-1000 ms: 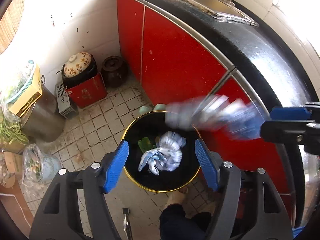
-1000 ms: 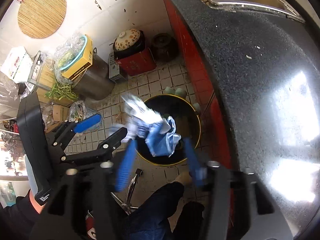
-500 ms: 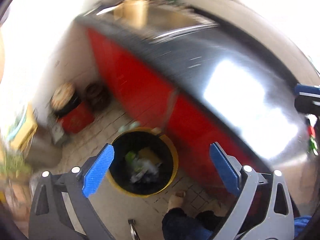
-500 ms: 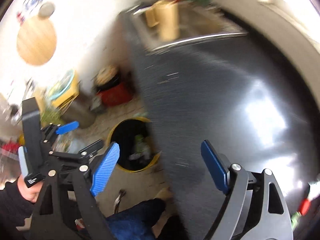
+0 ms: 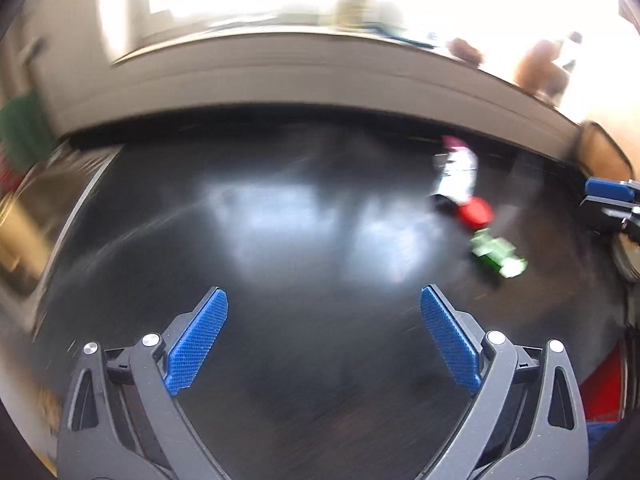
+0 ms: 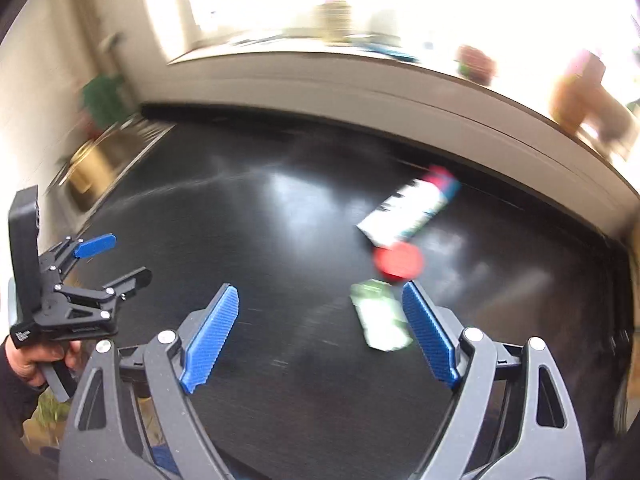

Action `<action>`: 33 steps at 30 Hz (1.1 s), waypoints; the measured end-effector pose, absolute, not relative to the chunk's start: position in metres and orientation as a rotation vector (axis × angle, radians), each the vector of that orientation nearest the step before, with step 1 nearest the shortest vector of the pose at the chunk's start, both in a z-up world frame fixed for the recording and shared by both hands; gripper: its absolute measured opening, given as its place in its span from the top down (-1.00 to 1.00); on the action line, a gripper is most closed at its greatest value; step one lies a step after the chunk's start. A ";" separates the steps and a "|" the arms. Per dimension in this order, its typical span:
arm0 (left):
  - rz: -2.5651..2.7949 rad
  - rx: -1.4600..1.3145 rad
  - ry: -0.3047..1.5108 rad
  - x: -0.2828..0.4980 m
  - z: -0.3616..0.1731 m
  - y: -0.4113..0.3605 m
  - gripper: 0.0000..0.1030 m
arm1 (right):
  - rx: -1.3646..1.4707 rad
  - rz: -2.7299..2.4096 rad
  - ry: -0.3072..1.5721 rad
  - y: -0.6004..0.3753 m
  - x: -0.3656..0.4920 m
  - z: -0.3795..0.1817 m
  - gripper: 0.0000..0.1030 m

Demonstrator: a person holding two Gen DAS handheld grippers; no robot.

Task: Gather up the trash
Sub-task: 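Swing both tools back over the counter, then grasp the silver blister pack with the left tool while the right tool grasps the red cap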

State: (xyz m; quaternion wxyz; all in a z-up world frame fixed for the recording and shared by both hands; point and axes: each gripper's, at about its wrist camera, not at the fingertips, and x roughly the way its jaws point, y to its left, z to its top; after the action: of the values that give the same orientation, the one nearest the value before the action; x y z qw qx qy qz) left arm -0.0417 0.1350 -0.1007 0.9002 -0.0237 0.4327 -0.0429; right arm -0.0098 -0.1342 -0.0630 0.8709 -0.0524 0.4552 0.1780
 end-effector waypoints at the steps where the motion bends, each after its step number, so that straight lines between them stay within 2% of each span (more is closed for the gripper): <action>1: -0.126 -0.030 0.896 -0.031 -0.099 0.116 -0.83 | -0.098 0.350 0.953 -0.149 -0.011 -0.063 -0.58; 8: -0.244 0.061 0.923 -0.003 -0.099 0.056 -0.83 | -0.056 0.286 0.978 -0.208 -0.015 -0.074 -0.58; 18: -0.290 0.114 0.993 0.051 -0.116 0.014 -0.83 | -0.042 0.327 1.015 -0.211 0.011 -0.091 -0.58; 33: -0.403 0.199 1.088 0.175 -0.181 -0.059 -0.83 | -0.003 0.363 1.115 -0.230 0.087 -0.130 -0.58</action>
State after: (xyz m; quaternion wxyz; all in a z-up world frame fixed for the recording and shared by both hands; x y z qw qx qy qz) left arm 0.1751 -0.0592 -0.1813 0.8317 0.0938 0.5131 -0.1902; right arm 0.0870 -0.2297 -0.1301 0.8330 -0.0013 0.5261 0.1711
